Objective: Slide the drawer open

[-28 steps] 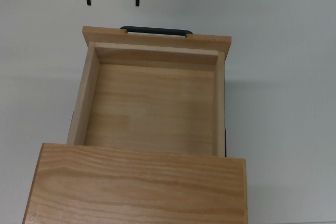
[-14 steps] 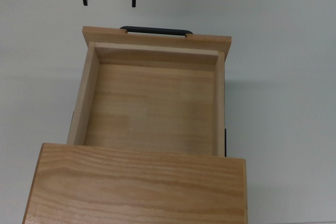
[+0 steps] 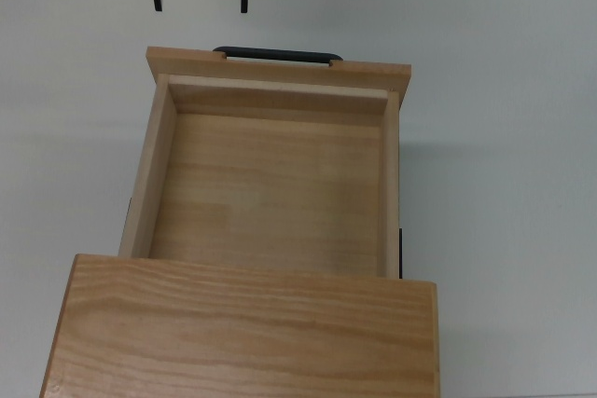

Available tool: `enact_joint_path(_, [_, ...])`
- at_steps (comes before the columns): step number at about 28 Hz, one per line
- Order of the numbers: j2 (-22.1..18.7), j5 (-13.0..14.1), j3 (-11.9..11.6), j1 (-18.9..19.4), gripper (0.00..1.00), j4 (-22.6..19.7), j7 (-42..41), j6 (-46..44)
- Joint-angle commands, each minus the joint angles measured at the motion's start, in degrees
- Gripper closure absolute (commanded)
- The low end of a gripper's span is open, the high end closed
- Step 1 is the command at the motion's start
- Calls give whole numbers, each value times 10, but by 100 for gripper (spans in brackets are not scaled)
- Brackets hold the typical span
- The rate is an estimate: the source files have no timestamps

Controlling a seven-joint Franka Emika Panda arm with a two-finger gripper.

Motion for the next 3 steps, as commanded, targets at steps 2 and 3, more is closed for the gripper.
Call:
enact_joint_path(2, [-4,1,13,-12,0,-4,-6,-15])
enact_joint_path(3, [-5,2,14,-12,0,-4,-6,-15])
